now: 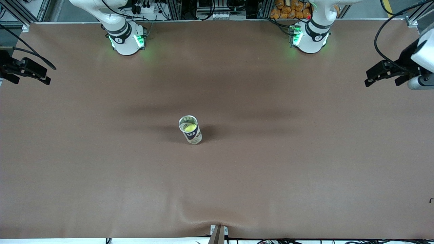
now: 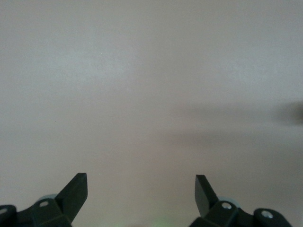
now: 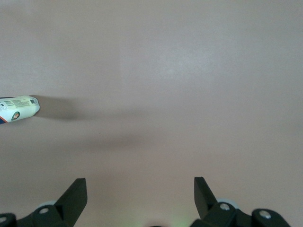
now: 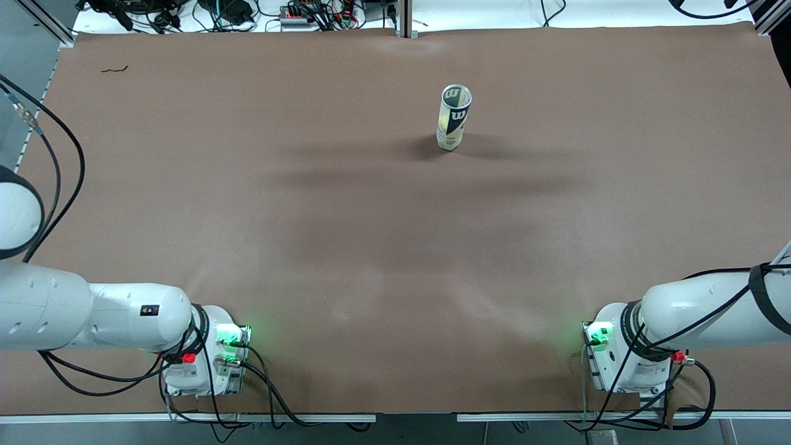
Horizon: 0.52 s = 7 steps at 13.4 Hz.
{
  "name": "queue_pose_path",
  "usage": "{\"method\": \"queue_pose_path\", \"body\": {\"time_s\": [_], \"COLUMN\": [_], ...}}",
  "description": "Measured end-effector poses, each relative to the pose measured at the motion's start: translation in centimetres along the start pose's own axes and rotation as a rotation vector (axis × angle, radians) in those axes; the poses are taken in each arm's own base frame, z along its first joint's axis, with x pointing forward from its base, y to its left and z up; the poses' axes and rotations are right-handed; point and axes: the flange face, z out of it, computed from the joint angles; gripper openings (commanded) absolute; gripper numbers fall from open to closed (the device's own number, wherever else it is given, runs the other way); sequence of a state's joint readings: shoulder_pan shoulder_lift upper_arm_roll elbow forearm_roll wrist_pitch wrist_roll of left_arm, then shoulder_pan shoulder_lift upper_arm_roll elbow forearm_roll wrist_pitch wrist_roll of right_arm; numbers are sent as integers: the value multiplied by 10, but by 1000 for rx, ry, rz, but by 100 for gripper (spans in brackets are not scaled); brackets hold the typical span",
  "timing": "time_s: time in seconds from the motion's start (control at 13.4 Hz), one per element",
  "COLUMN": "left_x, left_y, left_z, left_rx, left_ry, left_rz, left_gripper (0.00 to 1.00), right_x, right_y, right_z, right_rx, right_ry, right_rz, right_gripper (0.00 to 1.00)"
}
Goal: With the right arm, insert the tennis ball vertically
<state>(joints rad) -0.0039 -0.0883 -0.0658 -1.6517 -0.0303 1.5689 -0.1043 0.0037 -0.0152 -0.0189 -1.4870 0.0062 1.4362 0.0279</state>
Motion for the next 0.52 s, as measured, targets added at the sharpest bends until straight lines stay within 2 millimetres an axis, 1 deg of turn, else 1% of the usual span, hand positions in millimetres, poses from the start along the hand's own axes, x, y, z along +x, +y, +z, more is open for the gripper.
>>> {"method": "queue_pose_path", "body": {"time_s": [0.22, 0.52], "left_x": [-7, -2], "left_y": [1, -3], "left_z": [-2, 5], "left_rx": [2, 9], "left_ry": [-1, -14], "left_rz": [2, 5], "left_gripper": [100, 100], "right_x": [0, 0], "right_y": [0, 0], "right_z": [0, 0], "right_rx": [2, 2], "right_ry": [0, 1], "right_rz": [0, 1], "right_gripper": [100, 100]}}
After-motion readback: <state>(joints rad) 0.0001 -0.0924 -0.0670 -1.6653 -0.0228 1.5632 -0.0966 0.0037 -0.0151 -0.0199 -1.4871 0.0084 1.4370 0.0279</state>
